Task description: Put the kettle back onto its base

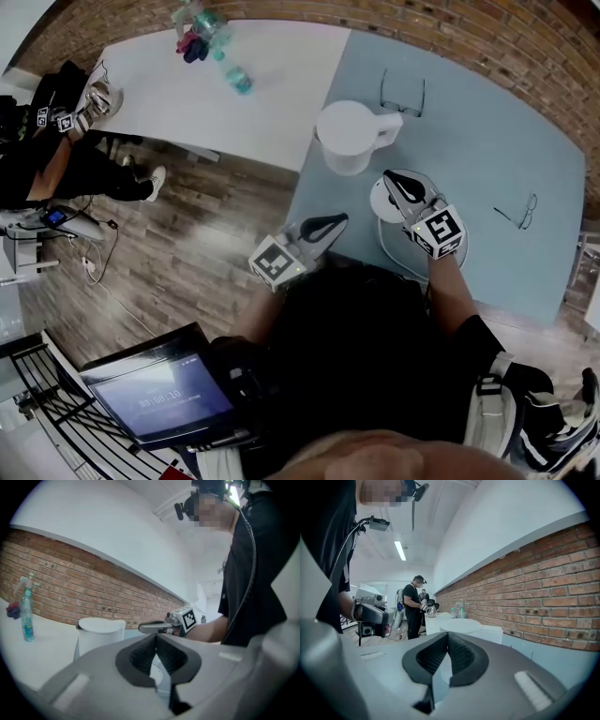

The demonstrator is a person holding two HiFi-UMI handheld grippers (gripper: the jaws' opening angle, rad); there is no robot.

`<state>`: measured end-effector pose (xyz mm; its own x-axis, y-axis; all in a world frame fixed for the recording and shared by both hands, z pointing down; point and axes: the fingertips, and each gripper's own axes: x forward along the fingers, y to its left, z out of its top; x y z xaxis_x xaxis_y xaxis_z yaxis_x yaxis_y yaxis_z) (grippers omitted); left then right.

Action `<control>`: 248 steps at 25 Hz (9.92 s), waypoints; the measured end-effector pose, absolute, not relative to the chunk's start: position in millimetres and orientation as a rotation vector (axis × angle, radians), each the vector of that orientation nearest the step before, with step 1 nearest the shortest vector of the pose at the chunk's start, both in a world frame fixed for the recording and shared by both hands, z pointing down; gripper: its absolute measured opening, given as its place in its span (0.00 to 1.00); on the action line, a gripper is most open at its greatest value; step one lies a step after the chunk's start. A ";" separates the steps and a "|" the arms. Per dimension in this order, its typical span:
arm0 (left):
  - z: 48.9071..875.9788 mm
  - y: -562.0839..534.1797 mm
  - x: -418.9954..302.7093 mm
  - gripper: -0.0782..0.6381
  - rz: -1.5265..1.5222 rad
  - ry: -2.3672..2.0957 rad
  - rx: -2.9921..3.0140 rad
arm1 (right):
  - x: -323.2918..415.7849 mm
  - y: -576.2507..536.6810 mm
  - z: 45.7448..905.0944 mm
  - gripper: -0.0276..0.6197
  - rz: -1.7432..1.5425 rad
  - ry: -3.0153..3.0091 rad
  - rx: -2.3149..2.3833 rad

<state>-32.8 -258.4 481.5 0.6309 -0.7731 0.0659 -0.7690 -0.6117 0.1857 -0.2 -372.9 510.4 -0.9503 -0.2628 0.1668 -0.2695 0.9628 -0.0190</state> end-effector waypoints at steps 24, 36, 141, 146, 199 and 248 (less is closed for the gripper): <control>486.6 -238.7 -54.8 0.11 0.052 -1.350 2.538 | -6.8 -497.0 581.0 0.33 0.081 -2.731 0.828; 493.6 -217.8 -68.6 0.11 0.096 -1.473 2.468 | -39.2 -538.5 599.8 0.35 0.014 -2.699 0.915; 479.2 -207.9 -19.5 0.11 0.112 -0.836 2.787 | 141.5 -465.8 513.2 0.12 0.101 -2.593 1.609; 477.4 -213.0 -11.6 0.11 0.114 -0.814 2.792 | 156.6 -465.0 511.9 0.12 0.109 -2.586 1.641; 491.9 -216.8 -30.9 0.11 0.229 -0.858 2.753 | 166.0 -459.4 568.3 0.12 0.174 -2.550 1.740; 499.4 -178.7 -20.5 0.11 0.028 -0.665 2.827 | 189.4 -322.0 543.3 0.09 0.070 -2.454 1.570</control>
<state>-20.5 -178.7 499.4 0.8964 -0.4374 0.0721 -0.4419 -0.8686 0.2243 189.4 -322.0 543.3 -0.4012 -0.8903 0.2156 -0.9011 0.4259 0.0819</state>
